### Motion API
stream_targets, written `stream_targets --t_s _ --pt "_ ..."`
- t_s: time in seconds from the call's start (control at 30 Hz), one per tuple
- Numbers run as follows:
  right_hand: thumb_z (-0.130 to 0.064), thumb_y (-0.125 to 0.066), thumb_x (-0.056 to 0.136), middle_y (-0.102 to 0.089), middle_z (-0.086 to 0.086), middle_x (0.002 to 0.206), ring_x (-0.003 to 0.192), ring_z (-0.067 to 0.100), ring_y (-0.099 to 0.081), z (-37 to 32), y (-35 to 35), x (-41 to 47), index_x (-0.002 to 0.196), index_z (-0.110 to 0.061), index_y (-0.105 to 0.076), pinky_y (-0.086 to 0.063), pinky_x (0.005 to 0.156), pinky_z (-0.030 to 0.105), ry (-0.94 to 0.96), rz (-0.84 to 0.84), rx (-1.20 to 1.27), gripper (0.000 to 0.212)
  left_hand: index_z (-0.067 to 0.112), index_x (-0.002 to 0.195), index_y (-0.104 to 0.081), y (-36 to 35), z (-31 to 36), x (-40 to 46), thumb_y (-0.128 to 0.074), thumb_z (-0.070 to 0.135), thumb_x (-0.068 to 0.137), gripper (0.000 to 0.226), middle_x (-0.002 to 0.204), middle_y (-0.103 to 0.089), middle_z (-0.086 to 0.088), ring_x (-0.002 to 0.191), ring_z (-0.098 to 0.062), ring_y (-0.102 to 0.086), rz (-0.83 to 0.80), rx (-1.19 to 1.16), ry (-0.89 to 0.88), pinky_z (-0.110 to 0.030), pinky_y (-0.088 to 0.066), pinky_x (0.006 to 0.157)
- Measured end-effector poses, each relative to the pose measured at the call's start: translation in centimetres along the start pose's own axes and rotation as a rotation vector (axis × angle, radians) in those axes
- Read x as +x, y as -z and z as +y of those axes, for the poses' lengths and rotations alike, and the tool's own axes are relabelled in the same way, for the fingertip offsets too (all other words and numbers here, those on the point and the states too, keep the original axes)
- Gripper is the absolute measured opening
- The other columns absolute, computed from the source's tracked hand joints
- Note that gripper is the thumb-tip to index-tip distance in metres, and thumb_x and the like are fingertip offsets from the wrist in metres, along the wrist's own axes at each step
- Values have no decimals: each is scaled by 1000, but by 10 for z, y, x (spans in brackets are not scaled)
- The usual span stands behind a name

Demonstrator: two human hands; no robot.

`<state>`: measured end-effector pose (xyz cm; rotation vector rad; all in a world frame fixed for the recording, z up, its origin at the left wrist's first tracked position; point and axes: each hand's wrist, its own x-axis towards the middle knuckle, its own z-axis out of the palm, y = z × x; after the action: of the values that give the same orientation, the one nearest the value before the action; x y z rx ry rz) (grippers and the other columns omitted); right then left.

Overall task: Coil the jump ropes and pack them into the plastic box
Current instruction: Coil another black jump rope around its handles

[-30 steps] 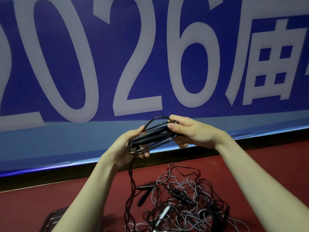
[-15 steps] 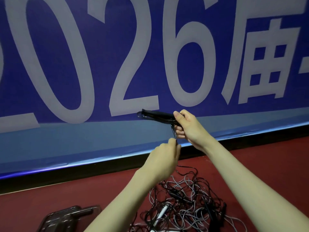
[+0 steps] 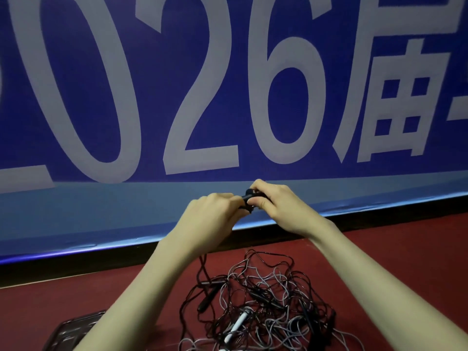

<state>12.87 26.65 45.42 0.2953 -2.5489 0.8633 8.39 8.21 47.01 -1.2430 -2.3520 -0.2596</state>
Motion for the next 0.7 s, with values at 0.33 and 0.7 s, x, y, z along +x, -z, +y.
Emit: stream_targets --t_s 0.33,0.7 --pt "-18 -45 102 -57 -5 93 84 14 -53 -9 4 3 103 -21 -56 -44 78 32 -5 -290 -100 10 24 95 -58 -7 -7 -2 -48 46 94 24 94 -62 8 84 -19 -57 135 4 100 -31 -35 60" --pt "-11 -54 98 -50 -1 65 62 20 -42 -24 7 -1 97 -2 -59 -36 57 30 -11 -330 286 10 8 71 -61 -18 -38 -9 -60 14 91 20 64 -52 -4 58 -9 -40 -24 -843 225 -21 -33 56"
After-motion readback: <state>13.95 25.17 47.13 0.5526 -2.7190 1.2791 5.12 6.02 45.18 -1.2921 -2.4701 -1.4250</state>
